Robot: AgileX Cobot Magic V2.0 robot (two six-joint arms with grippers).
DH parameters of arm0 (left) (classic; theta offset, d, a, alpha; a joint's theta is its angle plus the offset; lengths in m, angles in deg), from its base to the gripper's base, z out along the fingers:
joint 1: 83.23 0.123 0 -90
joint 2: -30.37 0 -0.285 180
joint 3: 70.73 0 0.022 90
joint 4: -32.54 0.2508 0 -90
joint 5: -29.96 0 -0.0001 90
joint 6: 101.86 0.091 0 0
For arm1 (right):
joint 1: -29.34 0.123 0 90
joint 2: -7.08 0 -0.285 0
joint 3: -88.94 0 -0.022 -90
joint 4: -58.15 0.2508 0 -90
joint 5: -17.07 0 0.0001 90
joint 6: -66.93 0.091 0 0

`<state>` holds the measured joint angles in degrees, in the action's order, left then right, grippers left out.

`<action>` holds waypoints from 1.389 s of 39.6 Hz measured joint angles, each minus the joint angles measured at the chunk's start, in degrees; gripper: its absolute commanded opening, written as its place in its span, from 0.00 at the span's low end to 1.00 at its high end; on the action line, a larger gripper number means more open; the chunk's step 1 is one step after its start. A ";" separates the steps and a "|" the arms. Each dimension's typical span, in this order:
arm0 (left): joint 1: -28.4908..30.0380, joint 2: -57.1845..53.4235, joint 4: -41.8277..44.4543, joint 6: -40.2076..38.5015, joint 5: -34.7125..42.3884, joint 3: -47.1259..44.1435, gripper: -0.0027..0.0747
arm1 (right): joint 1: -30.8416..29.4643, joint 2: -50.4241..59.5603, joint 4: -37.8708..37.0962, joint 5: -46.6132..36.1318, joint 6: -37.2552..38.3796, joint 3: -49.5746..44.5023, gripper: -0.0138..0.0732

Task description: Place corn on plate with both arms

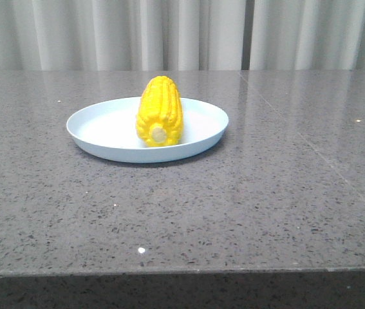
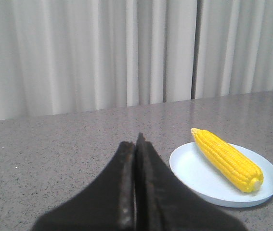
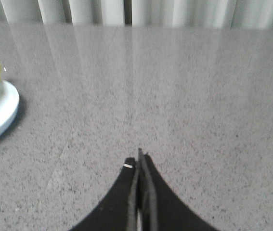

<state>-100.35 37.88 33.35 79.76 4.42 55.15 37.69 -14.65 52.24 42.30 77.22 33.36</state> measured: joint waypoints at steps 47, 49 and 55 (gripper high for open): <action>0.00 0.00 0.00 0.00 0.00 0.00 0.01 | 0.00 4.59 -0.17 -3.09 -0.05 -1.22 0.09; 0.00 0.00 0.00 0.00 0.00 0.00 0.01 | 0.00 4.59 -0.26 -3.09 -0.05 -1.22 0.09; 0.55 0.00 0.55 0.00 0.54 -1.92 0.01 | 0.00 4.59 -0.26 -3.09 -0.05 -1.22 0.09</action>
<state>-99.80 37.88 33.90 79.76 4.96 53.23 37.69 -10.06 51.97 39.21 77.17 32.14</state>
